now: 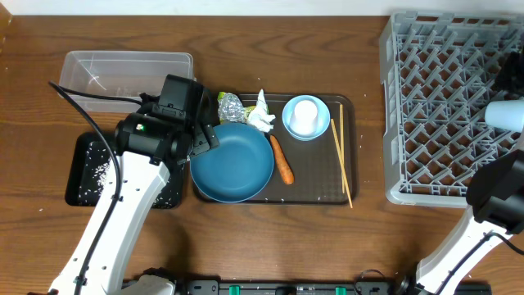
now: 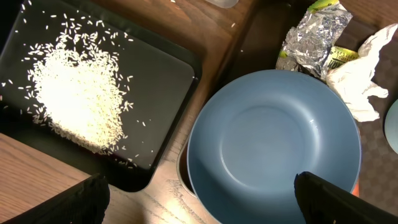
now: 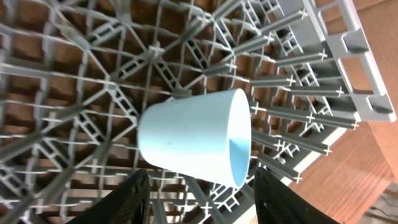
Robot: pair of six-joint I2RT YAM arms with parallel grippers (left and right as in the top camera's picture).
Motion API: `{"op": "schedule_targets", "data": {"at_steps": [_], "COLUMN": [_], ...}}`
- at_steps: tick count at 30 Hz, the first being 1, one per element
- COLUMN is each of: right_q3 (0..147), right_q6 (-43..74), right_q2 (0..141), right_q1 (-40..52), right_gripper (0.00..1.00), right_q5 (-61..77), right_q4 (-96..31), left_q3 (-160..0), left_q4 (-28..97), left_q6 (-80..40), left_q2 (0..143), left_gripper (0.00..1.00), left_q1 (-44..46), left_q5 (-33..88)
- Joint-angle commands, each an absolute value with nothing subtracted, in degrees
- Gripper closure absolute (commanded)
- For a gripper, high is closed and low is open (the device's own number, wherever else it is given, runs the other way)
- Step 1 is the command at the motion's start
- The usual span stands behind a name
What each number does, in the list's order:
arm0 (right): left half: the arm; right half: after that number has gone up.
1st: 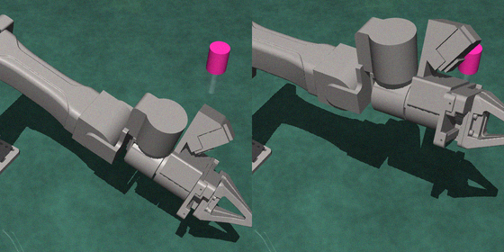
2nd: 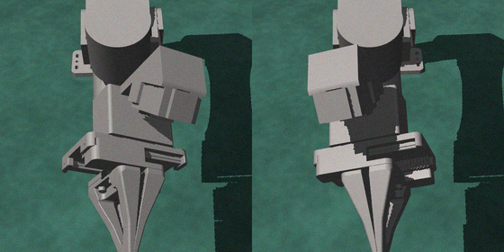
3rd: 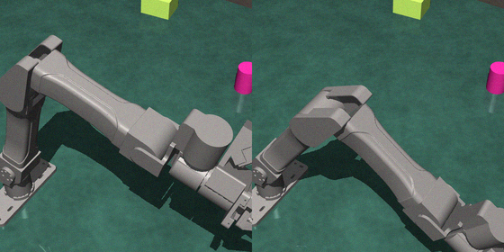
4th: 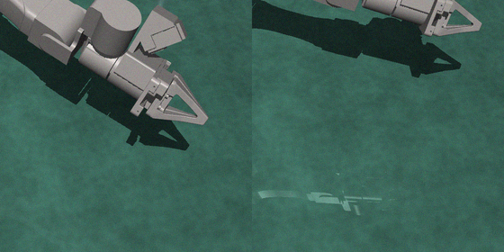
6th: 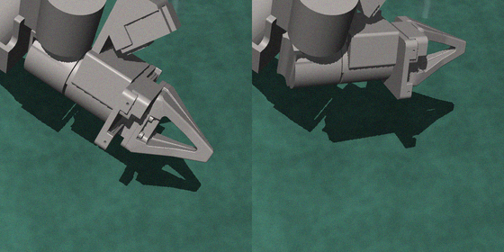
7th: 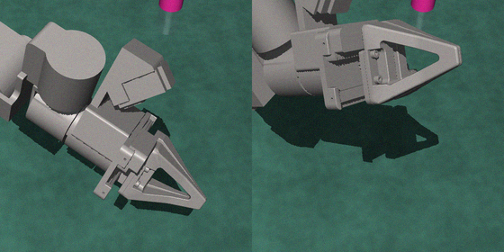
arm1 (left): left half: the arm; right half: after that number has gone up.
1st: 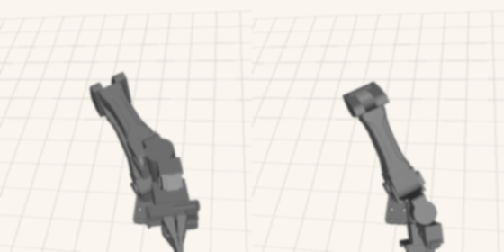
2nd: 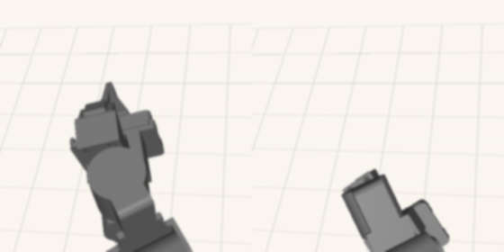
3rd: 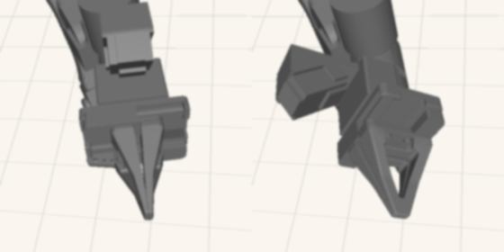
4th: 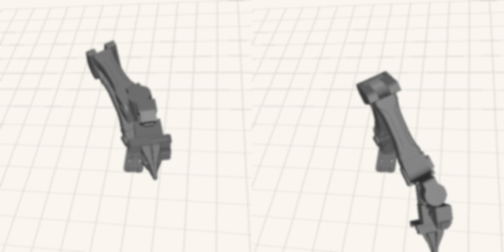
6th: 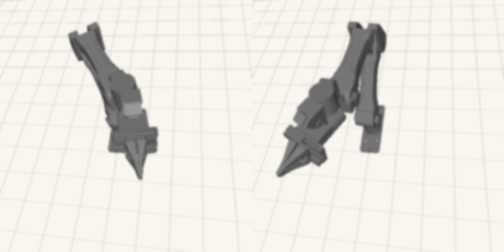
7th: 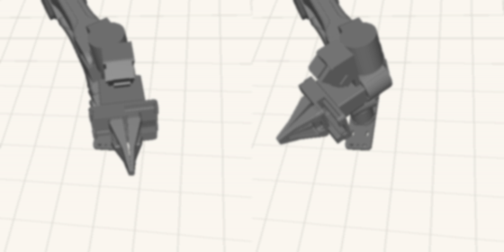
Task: Sort waste into correct bins and load items into the dishwasher rack
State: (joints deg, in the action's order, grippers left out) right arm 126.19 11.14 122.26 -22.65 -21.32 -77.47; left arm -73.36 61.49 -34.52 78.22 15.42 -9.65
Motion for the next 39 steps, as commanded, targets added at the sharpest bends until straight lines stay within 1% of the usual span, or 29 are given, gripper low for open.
{"op": "schedule_targets", "data": {"at_steps": [1, 6, 7, 10, 11, 19, 20, 22, 24, 29, 33, 38, 39], "right_q3": [123.72, 121.99, 121.99, 121.99, 121.95, 121.21, 121.01, 120.95, 121.1, 122.15, 122.69, 122.69, 122.69], "right_q6": [11.99, 13.08, 13.08, 13.02, 12.93, 12.6, 12.6, 12.6, 12.58, 12.58, 12.16, 9.91, 8.75], "right_q2": [122.15, 122.15, 122.15, 122.15, 122.15, 122.17, 122.17, 122.17, 122.08, 121.05, 119.57, 118.1, 118.1], "right_q1": [-25.21, -28.58, -29.26, -31.46, -32.16, -34.57, -34.59, -34.52, -34.26, -33.69, -33.74, -33.78, -33.78], "right_gripper": [0.47, 0.48, 0.5, 0.61, 0.63, 0.64, 0.65, 0.71, 0.73, 0.73, 0.68, 0.65, 0.62], "right_q5": [-23.64, -21.93, -21.12, -18.61, -17.45, -14.72, -14.26, -12.6, -10.39, -8.38, -4.38, 6.11, 8.19], "right_q4": [-77.3, -77.23, -77.25, -77.38, -77.36, -76.86, -76.75, -76.58, -76.09, -75.48, -74.39, -72.62, -72.55], "left_q3": [-73.71, -73.71, -73.71, -73.71, -73.71, -73.71, -73.71, -73.73, -73.71, -73.71, -73.71, -73.71, -73.71], "left_q4": [61.65, 61.65, 61.65, 61.65, 61.65, 61.65, 61.65, 61.65, 61.65, 61.65, 61.65, 61.65, 61.65], "left_q6": [-34.37, -34.37, -34.37, -34.37, -34.37, -34.37, -34.37, -34.37, -34.37, -34.37, -34.37, -34.37, -34.37], "left_q2": [78.06, 78.06, 78.06, 78.06, 78.06, 78.06, 78.06, 78.06, 78.06, 78.06, 78.06, 78.06, 78.06], "left_gripper": [0.02, 0.02, 0.02, 0.02, 0.02, 0.02, 0.02, 0.02, 0.02, 0.02, 0.02, 0.02, 0.02], "left_q1": [15.11, 15.11, 15.11, 15.11, 15.11, 15.11, 15.11, 15.11, 15.11, 15.11, 15.11, 15.11, 15.11], "left_q5": [-10.81, -10.81, -10.81, -10.81, -10.81, -10.81, -10.81, -10.81, -10.81, -10.81, -10.81, -10.81, -10.81]}}
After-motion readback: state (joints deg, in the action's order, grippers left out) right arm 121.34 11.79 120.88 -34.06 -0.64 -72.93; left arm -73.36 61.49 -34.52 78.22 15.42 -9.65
